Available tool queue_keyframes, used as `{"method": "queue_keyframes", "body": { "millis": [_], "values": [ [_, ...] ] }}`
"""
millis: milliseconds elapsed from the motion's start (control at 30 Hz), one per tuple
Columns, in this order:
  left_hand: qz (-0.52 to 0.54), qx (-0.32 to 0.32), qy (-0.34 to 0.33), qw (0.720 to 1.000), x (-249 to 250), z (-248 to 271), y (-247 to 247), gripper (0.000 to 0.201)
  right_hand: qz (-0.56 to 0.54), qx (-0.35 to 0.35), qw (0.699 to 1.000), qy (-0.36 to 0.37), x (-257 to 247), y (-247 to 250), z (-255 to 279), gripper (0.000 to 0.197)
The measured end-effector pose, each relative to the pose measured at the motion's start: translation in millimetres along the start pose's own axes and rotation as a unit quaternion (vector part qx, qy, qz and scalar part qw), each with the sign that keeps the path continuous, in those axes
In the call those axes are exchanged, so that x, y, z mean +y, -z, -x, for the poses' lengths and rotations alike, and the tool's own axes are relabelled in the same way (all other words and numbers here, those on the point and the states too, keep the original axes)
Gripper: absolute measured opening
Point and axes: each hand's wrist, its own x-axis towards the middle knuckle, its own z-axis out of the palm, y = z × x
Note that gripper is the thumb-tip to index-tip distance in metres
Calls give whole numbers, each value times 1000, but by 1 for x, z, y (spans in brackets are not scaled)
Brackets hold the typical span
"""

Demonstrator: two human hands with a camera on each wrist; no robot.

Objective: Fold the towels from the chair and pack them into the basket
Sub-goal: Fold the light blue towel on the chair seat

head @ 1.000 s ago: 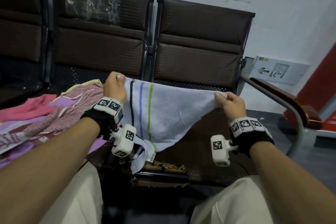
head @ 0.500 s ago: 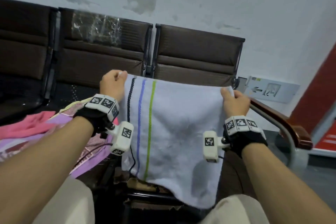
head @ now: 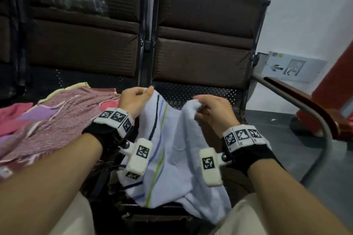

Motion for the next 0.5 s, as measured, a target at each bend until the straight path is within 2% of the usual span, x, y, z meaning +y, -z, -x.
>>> {"method": "queue_keyframes", "body": {
  "millis": [100,167,200,233,267,300,333,367,433,500],
  "values": [
    [42,-21,24,999,-3,-1,-2,26,-2,-142,990,-19,4,-12,0,21],
    [49,-37,34,998,-6,0,-3,25,102,-171,980,-2,13,-14,-2,22],
    [48,-49,40,997,-7,1,-4,25,200,-162,966,27,18,-12,-4,19],
    [48,-64,50,996,-8,2,-5,22,313,-141,937,68,22,-10,-7,14],
    [51,-79,59,994,-8,3,-6,19,418,-122,893,112,24,-8,-10,10],
    [51,-92,67,992,-7,4,-6,18,487,-112,853,153,25,-9,-12,8],
    [45,-101,72,991,-7,5,-6,20,503,-110,836,187,25,-10,-14,10],
    [35,-105,75,991,-7,6,-6,23,479,-112,845,208,23,-13,-16,12],
    [23,-115,77,990,-4,9,-5,26,380,-110,891,222,19,-19,-19,13],
    [20,-132,75,988,-1,12,-4,24,329,-114,910,227,19,-24,-19,15]
  ]
}}
